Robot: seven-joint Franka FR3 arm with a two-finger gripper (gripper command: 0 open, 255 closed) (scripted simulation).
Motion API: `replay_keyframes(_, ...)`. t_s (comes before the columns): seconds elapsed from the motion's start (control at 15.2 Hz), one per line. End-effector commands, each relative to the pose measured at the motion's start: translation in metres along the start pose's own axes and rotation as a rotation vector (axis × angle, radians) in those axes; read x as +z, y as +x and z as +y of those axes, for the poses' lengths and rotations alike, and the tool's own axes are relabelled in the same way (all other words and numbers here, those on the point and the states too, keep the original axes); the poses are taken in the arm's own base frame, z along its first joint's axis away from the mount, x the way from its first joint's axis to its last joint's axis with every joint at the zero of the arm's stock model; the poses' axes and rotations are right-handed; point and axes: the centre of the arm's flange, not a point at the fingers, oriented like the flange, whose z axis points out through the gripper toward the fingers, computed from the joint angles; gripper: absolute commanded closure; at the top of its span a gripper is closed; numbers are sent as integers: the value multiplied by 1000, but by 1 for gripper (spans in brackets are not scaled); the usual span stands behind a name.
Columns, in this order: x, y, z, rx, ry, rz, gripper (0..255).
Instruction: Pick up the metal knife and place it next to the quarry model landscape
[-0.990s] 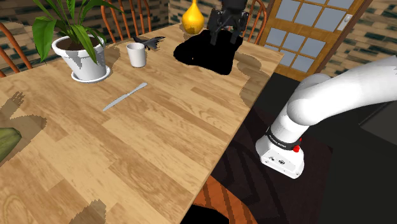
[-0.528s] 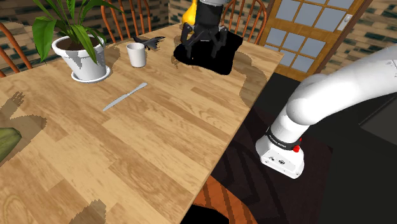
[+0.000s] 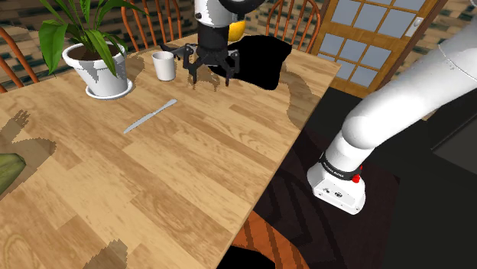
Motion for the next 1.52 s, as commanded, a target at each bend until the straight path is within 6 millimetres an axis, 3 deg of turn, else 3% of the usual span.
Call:
replay_keyframes(0.0, 14, -1, -26, 68, -3, 0, 0)
replay_keyframes(0.53, 65, 8, -121, 316, -23, 6, 0)
replay_keyframes(1.12, 124, 46, -220, 596, -44, 12, 0)
replay_keyframes(1.45, 146, 48, -221, 603, -45, 12, 0)
